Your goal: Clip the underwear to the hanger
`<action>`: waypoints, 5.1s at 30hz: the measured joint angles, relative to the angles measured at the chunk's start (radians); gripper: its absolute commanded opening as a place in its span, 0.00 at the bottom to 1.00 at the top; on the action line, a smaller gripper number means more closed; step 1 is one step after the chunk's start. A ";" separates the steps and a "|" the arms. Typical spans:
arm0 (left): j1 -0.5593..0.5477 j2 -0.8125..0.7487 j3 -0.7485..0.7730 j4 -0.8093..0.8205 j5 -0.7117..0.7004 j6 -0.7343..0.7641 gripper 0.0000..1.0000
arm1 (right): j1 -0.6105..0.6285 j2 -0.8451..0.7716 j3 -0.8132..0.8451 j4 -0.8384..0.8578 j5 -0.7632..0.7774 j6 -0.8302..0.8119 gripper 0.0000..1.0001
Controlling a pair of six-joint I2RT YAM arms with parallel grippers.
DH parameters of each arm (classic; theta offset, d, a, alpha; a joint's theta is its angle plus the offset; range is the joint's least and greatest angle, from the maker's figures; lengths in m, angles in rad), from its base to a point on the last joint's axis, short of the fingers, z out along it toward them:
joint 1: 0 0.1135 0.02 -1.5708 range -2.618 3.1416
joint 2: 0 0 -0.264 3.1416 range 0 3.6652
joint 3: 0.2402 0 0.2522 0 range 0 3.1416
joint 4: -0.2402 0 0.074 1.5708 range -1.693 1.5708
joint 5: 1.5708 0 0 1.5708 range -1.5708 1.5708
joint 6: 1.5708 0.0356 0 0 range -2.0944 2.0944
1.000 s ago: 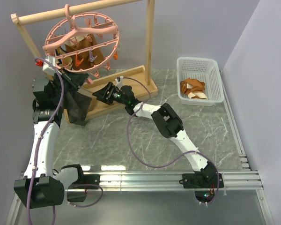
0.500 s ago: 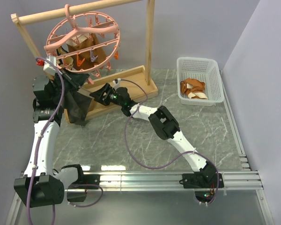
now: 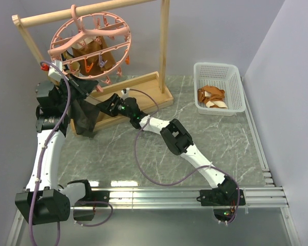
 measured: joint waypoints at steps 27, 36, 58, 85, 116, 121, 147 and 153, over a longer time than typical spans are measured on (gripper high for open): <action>0.000 0.023 0.008 -0.016 -0.001 0.024 0.00 | 0.001 -0.014 -0.068 0.206 -0.068 -0.043 0.00; 0.001 0.035 0.008 -0.025 -0.002 0.029 0.00 | -0.011 -0.290 -0.471 0.277 -0.050 -0.322 0.00; 0.002 0.066 0.049 -0.085 -0.044 0.089 0.00 | 0.174 -0.615 -0.814 0.418 0.178 -1.331 0.00; 0.002 0.071 0.077 -0.163 -0.058 0.256 0.00 | 0.163 -0.686 -0.840 0.507 0.037 -1.652 0.00; 0.002 0.093 0.091 -0.178 -0.030 0.338 0.00 | 0.126 -0.686 -0.738 0.377 -0.086 -1.600 0.00; 0.002 0.096 0.093 -0.179 -0.023 0.339 0.00 | 0.119 -0.686 -0.712 0.365 -0.089 -1.596 0.00; 0.002 0.122 0.134 -0.219 -0.010 0.356 0.11 | 0.104 -0.686 -0.645 0.332 -0.090 -1.630 0.00; 0.002 0.124 0.137 -0.219 -0.010 0.351 0.20 | 0.101 -0.686 -0.629 0.325 -0.103 -1.645 0.00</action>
